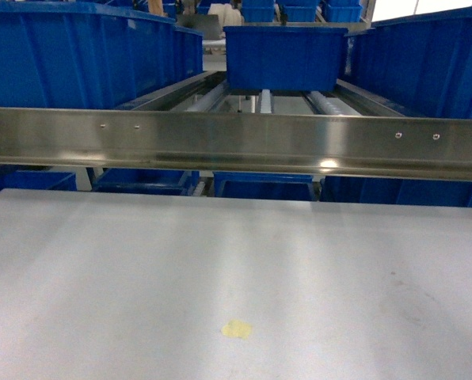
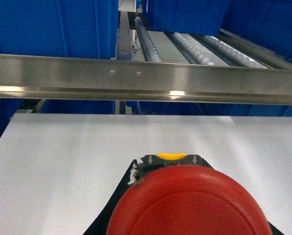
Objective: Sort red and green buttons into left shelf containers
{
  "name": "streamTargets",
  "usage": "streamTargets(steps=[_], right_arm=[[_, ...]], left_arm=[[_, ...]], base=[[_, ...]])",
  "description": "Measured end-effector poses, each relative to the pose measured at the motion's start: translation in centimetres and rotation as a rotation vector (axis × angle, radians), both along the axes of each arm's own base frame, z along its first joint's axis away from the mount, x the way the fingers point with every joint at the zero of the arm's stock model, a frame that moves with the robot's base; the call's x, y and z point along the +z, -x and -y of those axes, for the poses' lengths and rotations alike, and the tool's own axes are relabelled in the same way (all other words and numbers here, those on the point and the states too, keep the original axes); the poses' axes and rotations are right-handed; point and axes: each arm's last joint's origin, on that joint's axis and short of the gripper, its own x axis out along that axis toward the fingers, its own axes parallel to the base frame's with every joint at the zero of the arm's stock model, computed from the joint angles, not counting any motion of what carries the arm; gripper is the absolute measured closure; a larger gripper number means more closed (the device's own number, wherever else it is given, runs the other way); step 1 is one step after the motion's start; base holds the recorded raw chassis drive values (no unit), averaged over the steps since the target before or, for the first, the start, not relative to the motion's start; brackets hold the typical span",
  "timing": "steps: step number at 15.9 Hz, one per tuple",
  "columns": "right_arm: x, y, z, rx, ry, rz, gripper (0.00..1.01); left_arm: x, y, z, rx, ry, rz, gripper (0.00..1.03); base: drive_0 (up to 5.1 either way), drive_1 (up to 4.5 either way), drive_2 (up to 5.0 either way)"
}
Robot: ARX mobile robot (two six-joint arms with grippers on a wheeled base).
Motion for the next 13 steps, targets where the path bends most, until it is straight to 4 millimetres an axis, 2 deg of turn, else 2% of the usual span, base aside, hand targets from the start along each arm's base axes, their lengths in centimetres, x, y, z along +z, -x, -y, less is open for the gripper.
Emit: streamTargets(steps=[10, 13], right_arm=[[0.01, -0.01, 0.01, 0.0, 0.001, 0.002, 0.72], [0.0, 0.0, 0.0, 0.0, 0.0, 0.0, 0.72]], left_arm=[[0.0, 0.0, 0.0, 0.0, 0.0, 0.0, 0.77], [0.01, 0.02, 0.0, 0.0, 0.0, 0.002, 0.77]], base=[[-4.5, 0.39, 4.1], [-4.9, 1.93, 2.9]])
